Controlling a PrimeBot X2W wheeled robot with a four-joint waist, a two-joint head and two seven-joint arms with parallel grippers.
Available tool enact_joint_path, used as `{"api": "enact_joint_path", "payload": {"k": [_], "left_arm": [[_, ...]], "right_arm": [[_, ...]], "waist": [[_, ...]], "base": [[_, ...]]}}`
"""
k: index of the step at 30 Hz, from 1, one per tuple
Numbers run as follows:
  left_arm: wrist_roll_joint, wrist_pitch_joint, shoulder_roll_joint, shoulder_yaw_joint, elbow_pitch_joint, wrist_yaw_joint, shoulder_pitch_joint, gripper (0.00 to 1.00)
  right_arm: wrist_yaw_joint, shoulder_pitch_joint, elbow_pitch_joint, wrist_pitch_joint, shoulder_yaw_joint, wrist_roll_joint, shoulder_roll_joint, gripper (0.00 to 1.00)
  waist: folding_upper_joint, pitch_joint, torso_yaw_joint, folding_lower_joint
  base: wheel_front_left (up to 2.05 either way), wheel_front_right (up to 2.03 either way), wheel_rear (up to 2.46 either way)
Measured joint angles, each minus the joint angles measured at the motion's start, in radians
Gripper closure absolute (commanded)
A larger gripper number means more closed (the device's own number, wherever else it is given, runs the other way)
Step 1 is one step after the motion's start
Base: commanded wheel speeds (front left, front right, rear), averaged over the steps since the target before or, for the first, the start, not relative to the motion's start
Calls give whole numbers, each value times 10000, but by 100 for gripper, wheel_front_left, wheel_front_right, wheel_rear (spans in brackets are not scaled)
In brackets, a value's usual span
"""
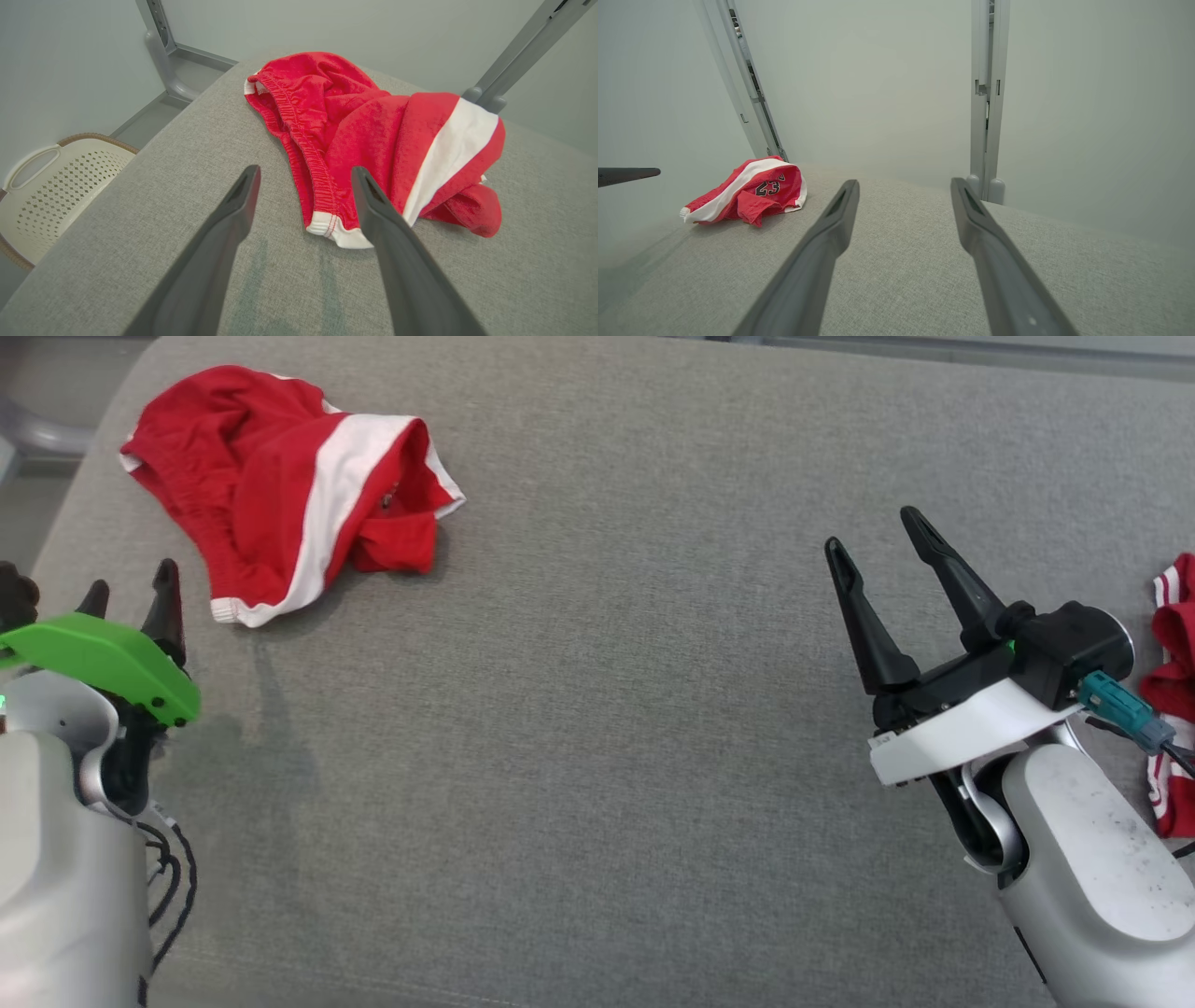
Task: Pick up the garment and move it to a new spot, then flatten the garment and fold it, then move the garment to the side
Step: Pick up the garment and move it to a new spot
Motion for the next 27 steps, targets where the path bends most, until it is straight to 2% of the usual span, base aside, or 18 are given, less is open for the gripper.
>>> {"api": "enact_joint_path", "payload": {"k": [4, 12, 19, 20, 21, 22, 27], "left_arm": [[-485, 341, 508, -267, 1089, -35, -710, 0], [-1645, 1703, 1108, -1233, 2782, -52, -1195, 0], [-2169, 1611, 1546, -1705, 3363, -46, -1415, 0], [-2211, 1522, 1557, -1764, 3394, -46, -1415, 53], [-2280, 1394, 1586, -1868, 3411, -46, -1413, 62], [-2343, 1220, 1643, -1987, 3419, -46, -1412, 100], [-2291, 533, 1843, -2683, 3313, -54, -1388, 100]], "right_arm": [[0, -210, -6, 0, 155, 25, 102, 0], [0, -417, -58, 0, 295, 44, 232, 0], [0, -429, -59, 0, 251, 44, 359, 0], [0, -417, -48, 0, 242, 44, 372, 0], [0, -397, -33, 0, 230, 44, 399, 0], [0, -370, -17, 0, 215, 44, 431, 0], [0, -85, 38, 0, 84, 44, 564, 0]], "waist": [[0, 445, -453, 0], [0, 1198, -1271, 0], [0, 1443, -1735, 0], [0, 1422, -1752, 0], [0, 1382, -1767, 0], [0, 1328, -1776, 0], [0, 923, -1759, 0]], "base": [[0, 0, 0], [0, 0, 0], [0, 0, 0], [0, 0, 0], [0, 0, 0], [0, 0, 0], [0, 0, 0]]}}
